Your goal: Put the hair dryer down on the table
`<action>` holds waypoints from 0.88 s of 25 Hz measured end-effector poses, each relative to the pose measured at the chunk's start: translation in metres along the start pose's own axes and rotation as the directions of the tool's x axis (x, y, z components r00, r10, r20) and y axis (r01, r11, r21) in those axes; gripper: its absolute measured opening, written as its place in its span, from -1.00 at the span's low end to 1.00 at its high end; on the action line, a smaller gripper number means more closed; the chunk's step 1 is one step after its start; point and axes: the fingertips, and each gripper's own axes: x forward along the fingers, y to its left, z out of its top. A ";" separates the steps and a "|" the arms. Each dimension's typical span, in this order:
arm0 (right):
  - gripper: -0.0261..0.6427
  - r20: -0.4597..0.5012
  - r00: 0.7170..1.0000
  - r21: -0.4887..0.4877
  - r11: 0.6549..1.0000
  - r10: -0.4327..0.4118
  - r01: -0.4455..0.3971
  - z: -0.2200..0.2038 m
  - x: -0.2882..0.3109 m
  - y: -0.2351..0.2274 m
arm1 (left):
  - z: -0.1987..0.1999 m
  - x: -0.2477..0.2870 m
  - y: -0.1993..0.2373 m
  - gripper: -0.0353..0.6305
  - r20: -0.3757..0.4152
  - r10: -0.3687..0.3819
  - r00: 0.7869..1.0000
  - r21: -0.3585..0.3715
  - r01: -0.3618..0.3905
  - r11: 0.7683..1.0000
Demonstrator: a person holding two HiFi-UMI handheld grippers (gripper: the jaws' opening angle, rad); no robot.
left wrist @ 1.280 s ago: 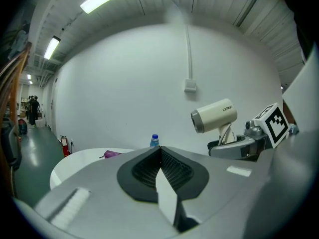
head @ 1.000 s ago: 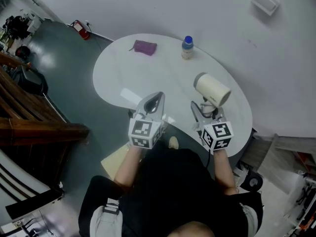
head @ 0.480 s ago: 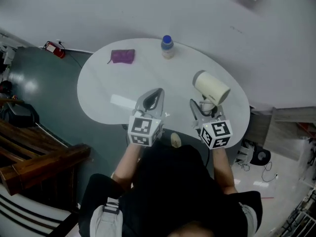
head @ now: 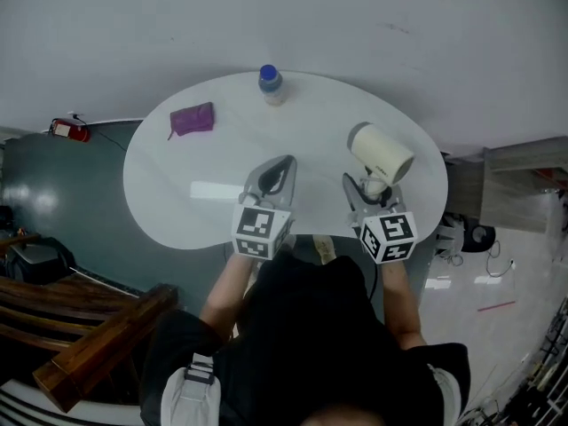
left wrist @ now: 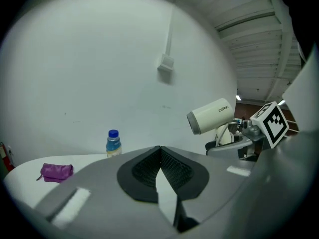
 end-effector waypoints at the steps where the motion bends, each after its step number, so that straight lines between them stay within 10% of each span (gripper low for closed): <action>1: -0.24 -0.003 1.000 0.011 1.000 -0.019 0.019 -0.003 0.000 -0.004 | -0.001 0.004 -0.001 -0.88 -0.005 -0.017 1.000 0.004 0.017 1.000; 22: -0.24 -0.119 0.978 0.052 0.983 -0.170 0.177 -0.061 0.033 -0.072 | -0.046 0.095 -0.010 -0.88 -0.093 -0.146 0.985 0.012 0.148 0.989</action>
